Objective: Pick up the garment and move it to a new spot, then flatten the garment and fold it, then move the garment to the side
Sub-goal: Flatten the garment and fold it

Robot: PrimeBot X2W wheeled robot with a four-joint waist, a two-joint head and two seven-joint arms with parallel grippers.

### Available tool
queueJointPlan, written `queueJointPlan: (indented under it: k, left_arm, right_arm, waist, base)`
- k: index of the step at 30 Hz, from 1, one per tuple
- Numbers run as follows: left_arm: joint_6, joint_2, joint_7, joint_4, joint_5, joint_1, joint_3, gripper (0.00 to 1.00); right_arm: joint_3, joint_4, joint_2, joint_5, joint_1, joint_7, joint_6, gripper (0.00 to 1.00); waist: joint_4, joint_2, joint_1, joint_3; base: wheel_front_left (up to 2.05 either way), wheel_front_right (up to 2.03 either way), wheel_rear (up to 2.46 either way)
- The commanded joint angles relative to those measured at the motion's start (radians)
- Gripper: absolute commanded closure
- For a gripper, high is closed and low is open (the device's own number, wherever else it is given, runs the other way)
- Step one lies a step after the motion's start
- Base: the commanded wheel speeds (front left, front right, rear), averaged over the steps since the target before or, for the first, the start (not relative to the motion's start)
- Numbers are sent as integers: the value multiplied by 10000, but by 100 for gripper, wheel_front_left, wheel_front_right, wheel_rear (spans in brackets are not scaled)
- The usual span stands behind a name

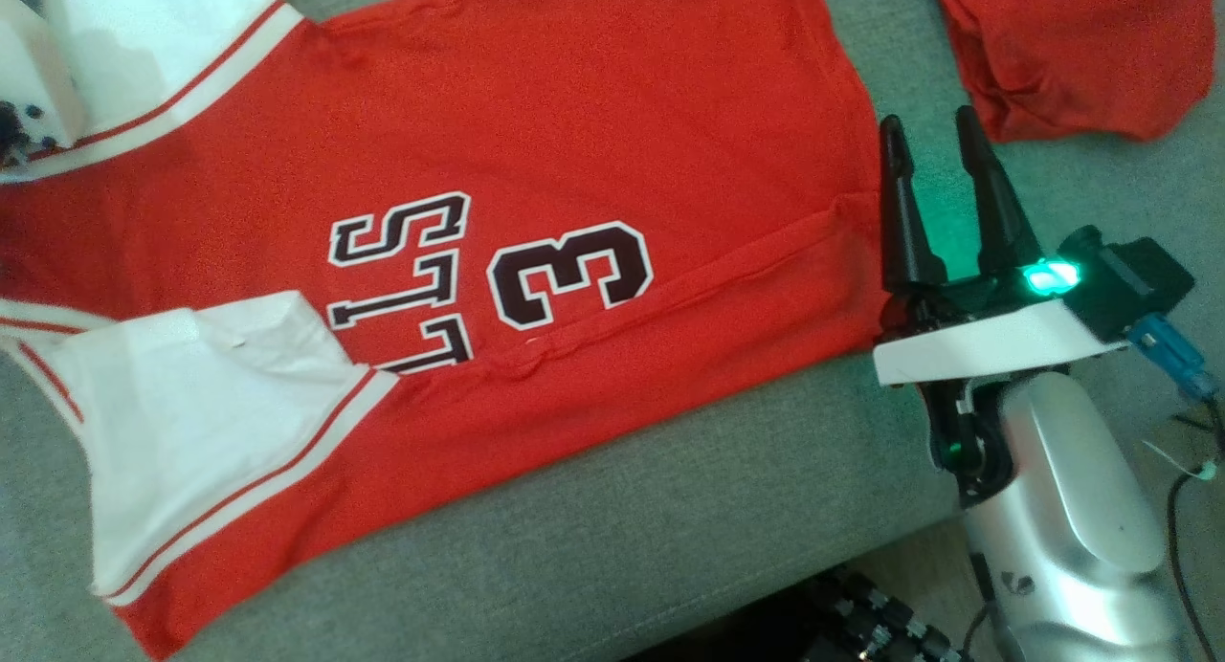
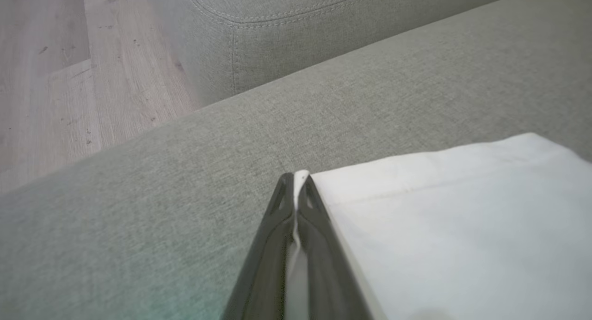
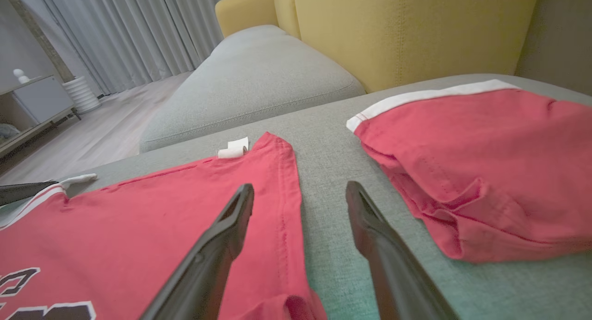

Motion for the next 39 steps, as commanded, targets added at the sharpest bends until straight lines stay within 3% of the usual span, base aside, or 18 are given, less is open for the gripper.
queueJointPlan:
  k: [1, 12, 20, 29, 39]
  left_arm:
    - [18, 408, -138, -65, -105, 15, 96, 100]
    - [18, -369, -2761, -373, -539, 259, -348, 100]
    - [18, -626, -4096, -1509, -455, 930, -829, 100]
    - [425, -480, -4370, -3557, -434, 2139, -1096, 100]
    - [968, -340, -3855, -5688, -370, 2747, -1428, 100]
  right_arm:
    - [43, -209, -30, -124, -19, -108, -9, 0]
    - [-599, 388, -30, -1034, -13, -108, -9, 0]
    - [-1623, 585, -29, -2034, -176, 394, -9, 0]
    - [-2750, 1057, -29, -3214, -1396, 2527, -9, 0]
    - [-3803, 3377, -380, -4635, -3566, 4528, -9, 0]
  waist:
    - [168, 0, -1, -160]
    - [1385, 0, -1, -1356]
    - [2410, 0, -1, -2031]
    - [3264, 0, -1, -2255]
    - [3895, 0, -1, -1778]
  base:
    - [0, 0, 0]
    - [0, 0, 0]
    - [0, 0, 0]
    - [0, 0, 0]
    - [0, 0, 0]
